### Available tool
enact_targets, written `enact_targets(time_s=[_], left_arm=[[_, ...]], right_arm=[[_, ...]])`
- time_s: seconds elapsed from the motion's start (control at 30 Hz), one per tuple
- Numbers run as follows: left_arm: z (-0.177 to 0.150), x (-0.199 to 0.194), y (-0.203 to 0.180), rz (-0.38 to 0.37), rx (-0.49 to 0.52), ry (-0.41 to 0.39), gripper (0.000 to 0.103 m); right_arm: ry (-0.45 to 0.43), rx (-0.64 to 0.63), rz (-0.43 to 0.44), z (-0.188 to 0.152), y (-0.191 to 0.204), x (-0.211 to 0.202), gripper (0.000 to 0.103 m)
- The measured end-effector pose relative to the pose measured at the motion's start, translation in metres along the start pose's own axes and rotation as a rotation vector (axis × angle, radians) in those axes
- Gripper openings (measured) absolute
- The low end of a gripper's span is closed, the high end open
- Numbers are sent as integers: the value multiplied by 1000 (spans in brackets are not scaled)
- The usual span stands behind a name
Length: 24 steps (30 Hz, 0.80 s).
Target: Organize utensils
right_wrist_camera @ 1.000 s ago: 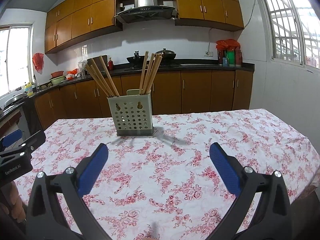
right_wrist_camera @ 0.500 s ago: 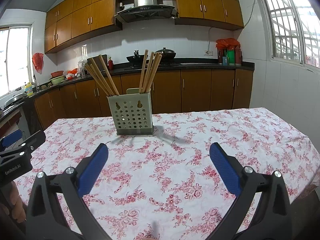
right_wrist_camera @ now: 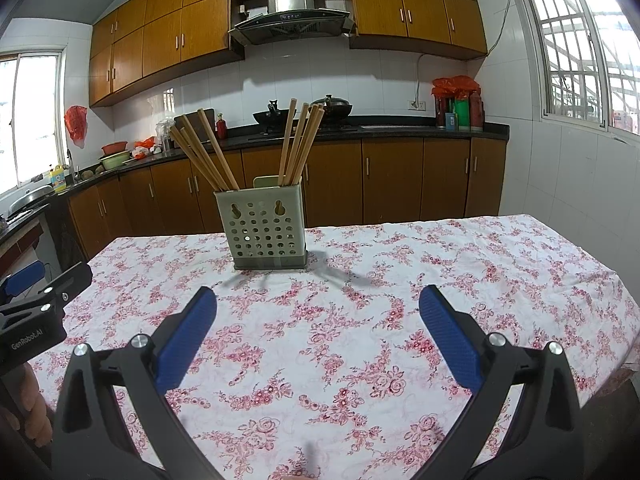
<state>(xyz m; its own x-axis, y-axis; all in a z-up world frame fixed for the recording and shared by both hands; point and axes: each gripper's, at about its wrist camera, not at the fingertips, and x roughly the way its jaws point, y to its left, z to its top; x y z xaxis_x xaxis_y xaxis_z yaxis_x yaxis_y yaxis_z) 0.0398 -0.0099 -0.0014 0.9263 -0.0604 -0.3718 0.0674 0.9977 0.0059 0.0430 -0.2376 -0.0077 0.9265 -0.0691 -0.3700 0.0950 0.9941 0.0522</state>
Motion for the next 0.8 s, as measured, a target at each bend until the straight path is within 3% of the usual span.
enact_targets(time_s=[0.8], left_arm=[[-1,0,1,4,-9,6,101]], right_arm=[[1,0,0,0,1,0,99]])
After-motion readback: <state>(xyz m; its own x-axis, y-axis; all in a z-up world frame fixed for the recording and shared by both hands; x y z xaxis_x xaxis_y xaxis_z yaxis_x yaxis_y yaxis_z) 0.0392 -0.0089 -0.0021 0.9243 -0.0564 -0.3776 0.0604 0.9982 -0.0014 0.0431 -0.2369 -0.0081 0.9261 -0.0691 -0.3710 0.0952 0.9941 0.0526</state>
